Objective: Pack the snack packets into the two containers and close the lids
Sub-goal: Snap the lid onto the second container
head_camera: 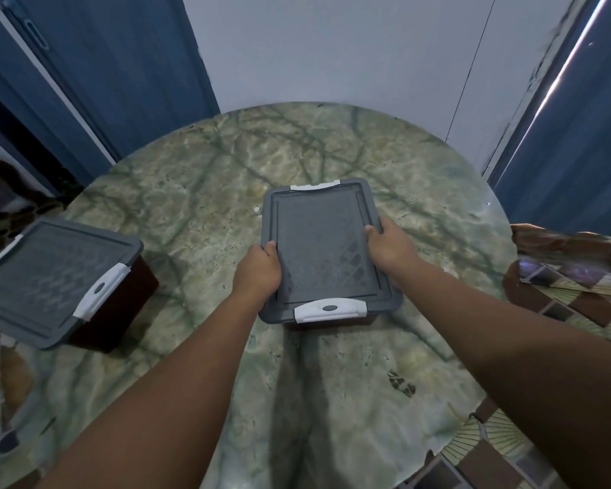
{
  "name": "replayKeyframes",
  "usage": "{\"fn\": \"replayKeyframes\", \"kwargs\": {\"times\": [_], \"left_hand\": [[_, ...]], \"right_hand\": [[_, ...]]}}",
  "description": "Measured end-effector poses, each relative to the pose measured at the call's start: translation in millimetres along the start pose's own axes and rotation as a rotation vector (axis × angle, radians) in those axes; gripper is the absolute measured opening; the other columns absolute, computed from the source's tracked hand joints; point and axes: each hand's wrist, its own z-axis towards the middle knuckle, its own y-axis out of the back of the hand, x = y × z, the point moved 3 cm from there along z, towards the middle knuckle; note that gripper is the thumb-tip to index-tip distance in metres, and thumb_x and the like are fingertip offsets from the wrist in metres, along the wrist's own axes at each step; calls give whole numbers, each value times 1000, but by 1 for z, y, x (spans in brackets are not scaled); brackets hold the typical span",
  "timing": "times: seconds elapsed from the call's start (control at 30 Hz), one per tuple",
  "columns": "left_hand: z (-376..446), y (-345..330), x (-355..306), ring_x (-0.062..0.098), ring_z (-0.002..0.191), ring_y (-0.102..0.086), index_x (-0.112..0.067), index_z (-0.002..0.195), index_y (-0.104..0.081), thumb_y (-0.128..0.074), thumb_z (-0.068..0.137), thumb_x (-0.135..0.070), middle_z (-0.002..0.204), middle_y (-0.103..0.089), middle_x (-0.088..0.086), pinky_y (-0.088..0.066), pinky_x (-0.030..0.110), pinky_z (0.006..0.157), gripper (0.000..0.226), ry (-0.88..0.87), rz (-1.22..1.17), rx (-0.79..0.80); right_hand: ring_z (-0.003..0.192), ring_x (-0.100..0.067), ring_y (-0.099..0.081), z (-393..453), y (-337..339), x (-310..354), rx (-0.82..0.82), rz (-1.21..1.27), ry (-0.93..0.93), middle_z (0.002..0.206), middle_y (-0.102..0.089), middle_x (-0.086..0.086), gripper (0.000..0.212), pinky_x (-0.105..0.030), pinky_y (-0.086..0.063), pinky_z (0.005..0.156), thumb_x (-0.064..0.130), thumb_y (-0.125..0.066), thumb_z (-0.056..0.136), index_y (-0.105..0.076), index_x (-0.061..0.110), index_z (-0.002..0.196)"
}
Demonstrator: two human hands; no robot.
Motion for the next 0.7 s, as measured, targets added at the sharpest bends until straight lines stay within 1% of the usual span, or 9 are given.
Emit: {"fn": "replayKeyframes", "kwargs": {"times": [0.1, 0.17, 0.23, 0.33, 0.37, 0.47, 0.5, 0.57, 0.7], "left_hand": [[15, 0, -6, 26, 86, -47, 0, 122, -54, -28, 109, -42, 118, -62, 20, -35, 36, 74, 51, 1, 9, -17], [27, 1, -9, 25, 87, -47, 0, 123, -54, -28, 109, -42, 119, -62, 20, -34, 35, 75, 52, 0, 10, -26], [40, 1, -12, 25, 87, -47, 0, 124, -54, -27, 109, -42, 118, -62, 20, -34, 35, 75, 52, 5, 5, -33], [63, 1, -20, 27, 87, -48, 0, 124, -55, -27, 110, -41, 119, -62, 21, -34, 36, 75, 52, 22, 2, -42], [70, 1, -23, 28, 90, -50, 0, 126, -55, -27, 110, -41, 120, -62, 21, -34, 36, 75, 52, 26, 1, -48], [93, 0, -32, 36, 106, -58, 0, 130, -54, -27, 110, -40, 125, -62, 21, -33, 35, 77, 52, 31, 4, -68], [102, 0, -35, 36, 106, -58, 0, 129, -54, -27, 110, -40, 125, -62, 22, -33, 34, 77, 52, 29, 10, -74], [115, 0, -41, 36, 106, -58, 1, 126, -54, -27, 110, -40, 124, -62, 21, -33, 35, 76, 51, 32, 18, -80], [142, -1, -53, 39, 115, -58, 1, 126, -53, -28, 110, -39, 127, -61, 23, -32, 35, 78, 50, 35, 9, -83]], "right_hand": [[113, -36, -60, 16, -3, 9, 6, -13, 3, 122, -64, -10, 35, -51, -49, 100, 41, -41, 104, -56, 21, 128], [114, -36, -59, 30, -7, 14, 4, -11, -3, 123, -63, -11, 35, -50, -48, 101, 40, -41, 105, -56, 19, 129], [117, -36, -57, 44, -11, 20, 7, -38, -5, 126, -61, -14, 35, -46, -46, 102, 37, -41, 106, -55, 14, 130], [119, -36, -56, 69, -16, 30, 10, -66, 8, 130, -60, -14, 38, -38, -44, 97, 37, -40, 107, -55, 14, 133], [120, -36, -56, 77, -17, 33, 13, -62, 15, 131, -60, -13, 39, -39, -45, 99, 37, -39, 107, -55, 15, 135], [119, -36, -57, 101, -21, 43, 28, -44, 24, 132, -61, -13, 40, -47, -46, 104, 37, -39, 107, -55, 17, 137], [118, -36, -57, 109, -23, 47, 31, -41, 23, 131, -61, -13, 39, -48, -46, 104, 38, -39, 107, -55, 18, 136], [119, -36, -58, 123, -25, 54, 25, -40, 27, 131, -62, -12, 40, -49, -46, 104, 38, -39, 106, -55, 20, 138], [118, -37, -58, 151, -28, 62, 20, -52, 14, 129, -61, -13, 40, -48, -47, 103, 40, -40, 106, -56, 17, 135]]}}
